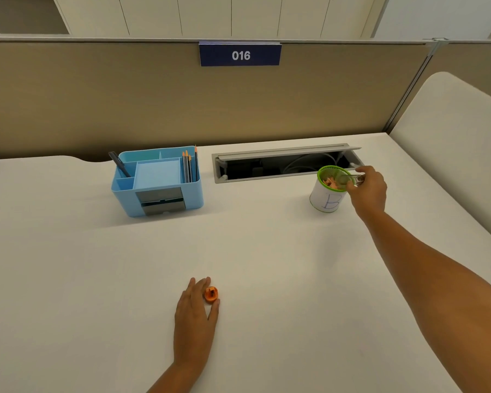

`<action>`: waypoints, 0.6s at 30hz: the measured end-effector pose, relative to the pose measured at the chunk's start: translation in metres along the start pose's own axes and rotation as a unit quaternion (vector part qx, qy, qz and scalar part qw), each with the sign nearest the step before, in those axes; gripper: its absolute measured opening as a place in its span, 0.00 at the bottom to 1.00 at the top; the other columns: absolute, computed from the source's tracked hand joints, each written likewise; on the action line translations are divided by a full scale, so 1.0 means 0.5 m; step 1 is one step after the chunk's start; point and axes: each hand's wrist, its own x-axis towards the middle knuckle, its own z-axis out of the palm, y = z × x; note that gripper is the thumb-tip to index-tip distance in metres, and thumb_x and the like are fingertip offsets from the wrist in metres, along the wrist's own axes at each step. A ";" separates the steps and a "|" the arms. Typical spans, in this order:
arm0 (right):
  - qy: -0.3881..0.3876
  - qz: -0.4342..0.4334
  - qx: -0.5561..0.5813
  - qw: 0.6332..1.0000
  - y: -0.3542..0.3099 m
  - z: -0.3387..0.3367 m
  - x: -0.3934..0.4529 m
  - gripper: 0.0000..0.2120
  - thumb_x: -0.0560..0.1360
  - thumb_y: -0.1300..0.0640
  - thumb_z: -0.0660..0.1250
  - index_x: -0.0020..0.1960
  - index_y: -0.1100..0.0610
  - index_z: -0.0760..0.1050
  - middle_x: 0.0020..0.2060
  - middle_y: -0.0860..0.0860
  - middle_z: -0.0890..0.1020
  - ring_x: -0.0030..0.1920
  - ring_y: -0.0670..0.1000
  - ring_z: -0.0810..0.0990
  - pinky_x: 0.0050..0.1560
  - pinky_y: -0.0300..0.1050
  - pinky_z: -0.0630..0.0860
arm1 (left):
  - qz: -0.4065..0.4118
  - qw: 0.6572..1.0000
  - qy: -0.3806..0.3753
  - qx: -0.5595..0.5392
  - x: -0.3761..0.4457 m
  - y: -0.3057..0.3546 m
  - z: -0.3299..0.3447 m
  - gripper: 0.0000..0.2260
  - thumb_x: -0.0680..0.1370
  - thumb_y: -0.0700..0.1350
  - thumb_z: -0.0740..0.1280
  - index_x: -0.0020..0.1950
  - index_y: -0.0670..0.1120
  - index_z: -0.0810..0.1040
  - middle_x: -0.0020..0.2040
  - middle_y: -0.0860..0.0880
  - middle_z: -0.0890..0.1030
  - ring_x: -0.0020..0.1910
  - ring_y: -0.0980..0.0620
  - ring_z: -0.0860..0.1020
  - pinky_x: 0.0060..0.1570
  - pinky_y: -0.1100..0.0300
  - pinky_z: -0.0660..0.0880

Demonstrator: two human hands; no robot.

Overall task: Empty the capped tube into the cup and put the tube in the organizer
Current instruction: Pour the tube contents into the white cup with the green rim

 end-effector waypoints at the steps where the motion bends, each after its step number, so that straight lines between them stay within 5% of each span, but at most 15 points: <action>1: 0.002 -0.003 0.001 1.000 0.002 0.000 0.000 0.19 0.72 0.64 0.68 0.61 0.60 0.70 0.55 0.63 0.76 0.53 0.60 0.77 0.48 0.47 0.72 | 0.000 1.000 -0.001 0.000 0.000 0.001 0.000 0.20 0.75 0.45 0.65 0.66 0.50 0.67 0.70 0.45 0.68 0.71 0.47 0.63 0.70 0.49 0.61; 18: 0.015 -0.040 -0.004 0.999 0.012 0.005 0.005 0.17 0.74 0.60 0.66 0.63 0.55 0.69 0.54 0.62 0.75 0.51 0.59 0.77 0.47 0.46 0.71 | 0.007 1.000 -0.001 0.003 -0.001 0.003 -0.001 0.20 0.75 0.45 0.65 0.66 0.49 0.67 0.70 0.45 0.69 0.70 0.47 0.64 0.70 0.50 0.61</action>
